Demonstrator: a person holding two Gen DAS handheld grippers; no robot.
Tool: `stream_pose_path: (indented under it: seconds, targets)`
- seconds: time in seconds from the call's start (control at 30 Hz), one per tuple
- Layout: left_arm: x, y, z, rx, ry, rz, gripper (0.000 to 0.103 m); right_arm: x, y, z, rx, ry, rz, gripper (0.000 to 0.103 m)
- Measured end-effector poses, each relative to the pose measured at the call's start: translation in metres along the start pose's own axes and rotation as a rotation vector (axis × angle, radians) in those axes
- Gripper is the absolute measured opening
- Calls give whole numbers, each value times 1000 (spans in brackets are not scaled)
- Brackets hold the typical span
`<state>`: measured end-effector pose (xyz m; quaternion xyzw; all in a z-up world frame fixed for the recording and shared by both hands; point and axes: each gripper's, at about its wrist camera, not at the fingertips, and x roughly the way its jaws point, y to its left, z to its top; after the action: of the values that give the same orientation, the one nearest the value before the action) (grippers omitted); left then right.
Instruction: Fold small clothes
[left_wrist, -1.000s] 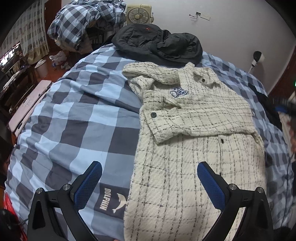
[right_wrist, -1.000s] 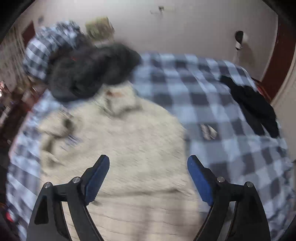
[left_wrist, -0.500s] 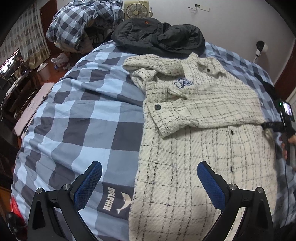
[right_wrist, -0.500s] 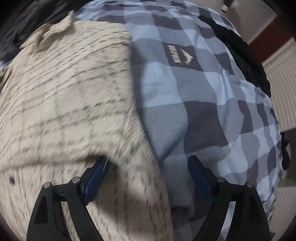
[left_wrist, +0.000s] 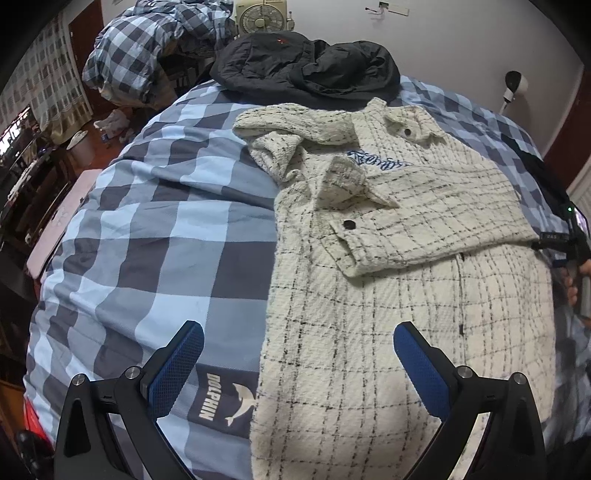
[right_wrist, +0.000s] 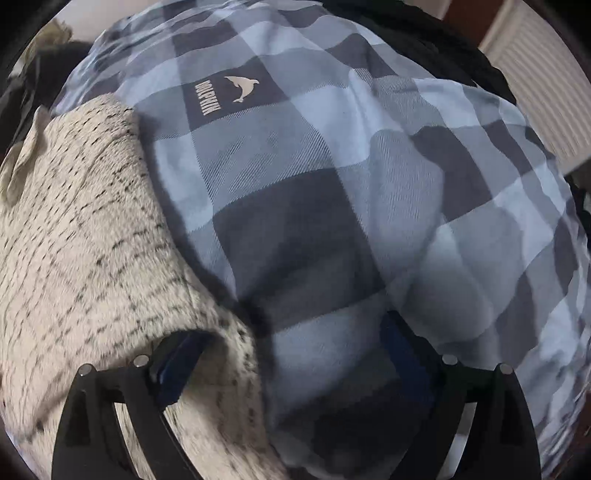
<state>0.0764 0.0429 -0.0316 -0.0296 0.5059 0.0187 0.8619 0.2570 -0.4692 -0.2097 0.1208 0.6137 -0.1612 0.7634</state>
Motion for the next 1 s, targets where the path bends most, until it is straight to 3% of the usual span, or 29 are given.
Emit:
stream_pose_path:
  seconds: [0.1,0.13,0.23,0.3,0.4,0.47,0.7,0.83,0.93,1.0]
  targets:
    - [-5,0,1,-6,-12,-12,103,-21,-27,5,-7,31,36,90]
    - [-6,1,1,-9,-16,-15,103,-30,-40,7,16,19,4,91]
    - [-10,2,2,-21,-26,-24,103,-67,-60,9,47,-80,-84,92]
    - [-11,3,2,-24,-30,-23,103,-87,-53,10,32,-142,-96,92]
    - [-9,2,0,-17,-24,-11,103,-108,-11,-1,-23,-217,-38,92]
    - [-7,3,-1,-17,-19,-5,103,-113,40,-7,-72,-241,11,92]
    - [-10,9,2,-45,-41,3,103,-111,228,-53,-324,-193,203,92]
    - [-10,17,4,-80,-50,21,103,-109,323,-89,-467,-180,204,92]
    - [-9,25,6,-110,-49,20,103,-100,355,-107,-504,-166,212,92]
    - [-10,31,6,-129,-53,22,103,-83,364,-119,-512,-109,218,92]
